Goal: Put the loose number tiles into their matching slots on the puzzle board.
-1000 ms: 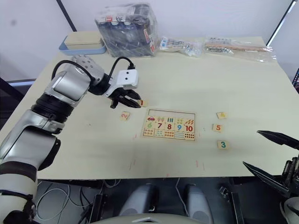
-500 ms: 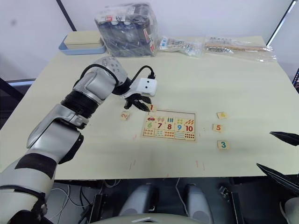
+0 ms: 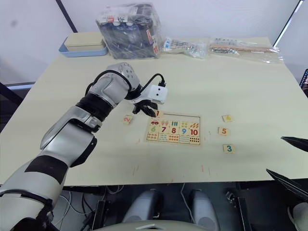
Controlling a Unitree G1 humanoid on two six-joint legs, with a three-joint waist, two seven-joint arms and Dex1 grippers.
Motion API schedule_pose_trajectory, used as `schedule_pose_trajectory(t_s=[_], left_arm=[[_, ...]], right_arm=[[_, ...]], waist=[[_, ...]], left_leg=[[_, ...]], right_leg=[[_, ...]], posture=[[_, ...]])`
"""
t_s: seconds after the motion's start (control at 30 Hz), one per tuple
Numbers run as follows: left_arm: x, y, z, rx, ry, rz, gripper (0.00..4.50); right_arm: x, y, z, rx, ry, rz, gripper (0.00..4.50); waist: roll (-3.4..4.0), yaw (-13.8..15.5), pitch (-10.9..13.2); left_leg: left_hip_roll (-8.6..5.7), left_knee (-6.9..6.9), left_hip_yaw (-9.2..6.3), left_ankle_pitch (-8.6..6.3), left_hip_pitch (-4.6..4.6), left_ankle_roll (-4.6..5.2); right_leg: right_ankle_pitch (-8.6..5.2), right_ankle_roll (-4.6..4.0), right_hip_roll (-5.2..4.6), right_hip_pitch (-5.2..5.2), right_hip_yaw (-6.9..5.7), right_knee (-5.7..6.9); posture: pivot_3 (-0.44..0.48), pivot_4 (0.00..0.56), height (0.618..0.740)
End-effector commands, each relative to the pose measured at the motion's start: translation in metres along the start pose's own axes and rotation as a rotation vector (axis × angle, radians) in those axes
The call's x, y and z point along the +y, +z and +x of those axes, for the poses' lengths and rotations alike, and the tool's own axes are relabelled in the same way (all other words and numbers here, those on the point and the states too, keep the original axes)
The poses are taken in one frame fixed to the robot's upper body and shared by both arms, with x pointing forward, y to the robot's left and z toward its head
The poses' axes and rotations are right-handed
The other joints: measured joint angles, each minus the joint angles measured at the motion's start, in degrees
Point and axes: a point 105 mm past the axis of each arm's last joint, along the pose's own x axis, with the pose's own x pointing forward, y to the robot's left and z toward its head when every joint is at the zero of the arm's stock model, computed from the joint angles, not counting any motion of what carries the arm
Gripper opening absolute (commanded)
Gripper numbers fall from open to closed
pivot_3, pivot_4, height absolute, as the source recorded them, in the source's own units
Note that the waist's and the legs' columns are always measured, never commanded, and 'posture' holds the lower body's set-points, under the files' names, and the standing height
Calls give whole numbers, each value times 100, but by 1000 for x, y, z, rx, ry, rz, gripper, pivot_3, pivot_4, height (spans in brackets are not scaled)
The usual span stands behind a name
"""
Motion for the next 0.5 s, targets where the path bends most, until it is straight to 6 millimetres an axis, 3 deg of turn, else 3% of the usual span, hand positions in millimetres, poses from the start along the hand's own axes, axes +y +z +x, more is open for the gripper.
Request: schedule_pose_trajectory(t_s=[0.03,0.5], left_arm=[[8,5,-11,11,44,32,967],[9,4,-8,22,40,29,967]], right_arm=[[2,5,0,-6,-2,-36,4500],[3,5,2,-13,-1,-37,4500]], waist=[[0,1,0],[0,1,0]], left_leg=[[0,0,0,0,0,0],[-1,5,-2,0,-1,0]], right_leg=[[0,0,0,0,0,0],[1,1,0,0,-1,4]], posture=[[0,150,740],[0,150,740]])
